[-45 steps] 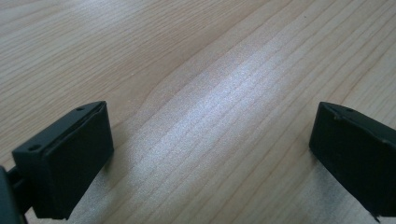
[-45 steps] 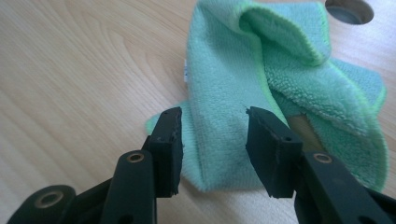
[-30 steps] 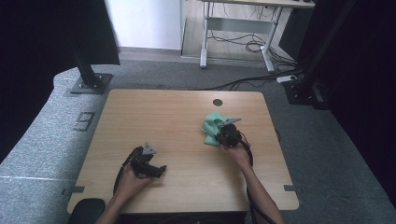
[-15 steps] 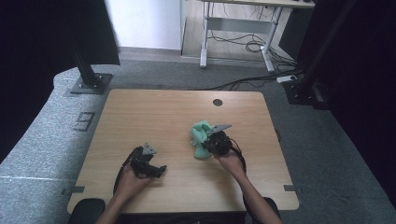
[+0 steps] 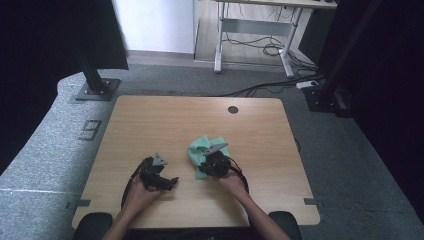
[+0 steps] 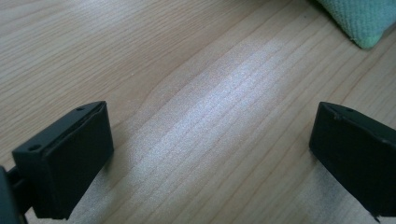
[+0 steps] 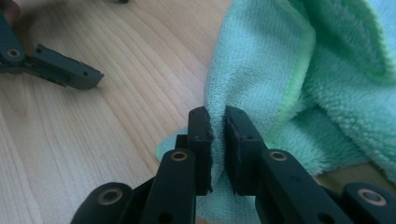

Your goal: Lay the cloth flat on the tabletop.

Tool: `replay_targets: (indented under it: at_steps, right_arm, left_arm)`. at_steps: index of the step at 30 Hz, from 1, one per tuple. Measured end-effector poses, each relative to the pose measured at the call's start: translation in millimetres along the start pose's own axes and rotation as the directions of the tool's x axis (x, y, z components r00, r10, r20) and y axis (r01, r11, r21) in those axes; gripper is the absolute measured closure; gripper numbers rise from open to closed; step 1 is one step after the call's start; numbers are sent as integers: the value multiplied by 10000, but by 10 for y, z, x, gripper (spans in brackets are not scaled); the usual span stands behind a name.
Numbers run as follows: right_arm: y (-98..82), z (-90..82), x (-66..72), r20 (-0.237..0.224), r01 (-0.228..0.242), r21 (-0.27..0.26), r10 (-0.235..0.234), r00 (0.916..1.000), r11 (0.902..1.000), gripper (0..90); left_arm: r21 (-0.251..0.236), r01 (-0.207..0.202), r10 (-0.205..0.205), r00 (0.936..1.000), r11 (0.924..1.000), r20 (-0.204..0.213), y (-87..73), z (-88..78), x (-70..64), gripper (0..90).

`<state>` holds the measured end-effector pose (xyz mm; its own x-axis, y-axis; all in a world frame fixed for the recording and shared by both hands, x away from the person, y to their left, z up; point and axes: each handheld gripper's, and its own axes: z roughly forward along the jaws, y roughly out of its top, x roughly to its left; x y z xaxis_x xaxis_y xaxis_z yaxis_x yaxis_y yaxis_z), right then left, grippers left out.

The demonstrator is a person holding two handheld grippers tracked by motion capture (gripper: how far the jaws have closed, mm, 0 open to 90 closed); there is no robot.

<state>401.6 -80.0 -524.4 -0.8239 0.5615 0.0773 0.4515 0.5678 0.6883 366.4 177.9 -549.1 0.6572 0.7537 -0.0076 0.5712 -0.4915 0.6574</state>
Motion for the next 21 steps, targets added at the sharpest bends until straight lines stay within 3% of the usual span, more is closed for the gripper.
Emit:
replay_targets:
  at_steps: [5,10,21]
  right_arm:
    - [10,-68,-18,-42,-75,-95,74,10000,9999,681]
    - [45,-232,-80,92,-22,-400,26,10000,9992,586]
    - [-8,-496,-349,997,-330,-620,391,9942,9975,522]
  left_arm:
    - [-30,-39,40,10000,10000,37,5,-2,7,0]
    - [177,151,-151,9999,9997,11,65,-39,19,110]
    - [-267,-96,110,9987,9996,498,382,-150,48,111]
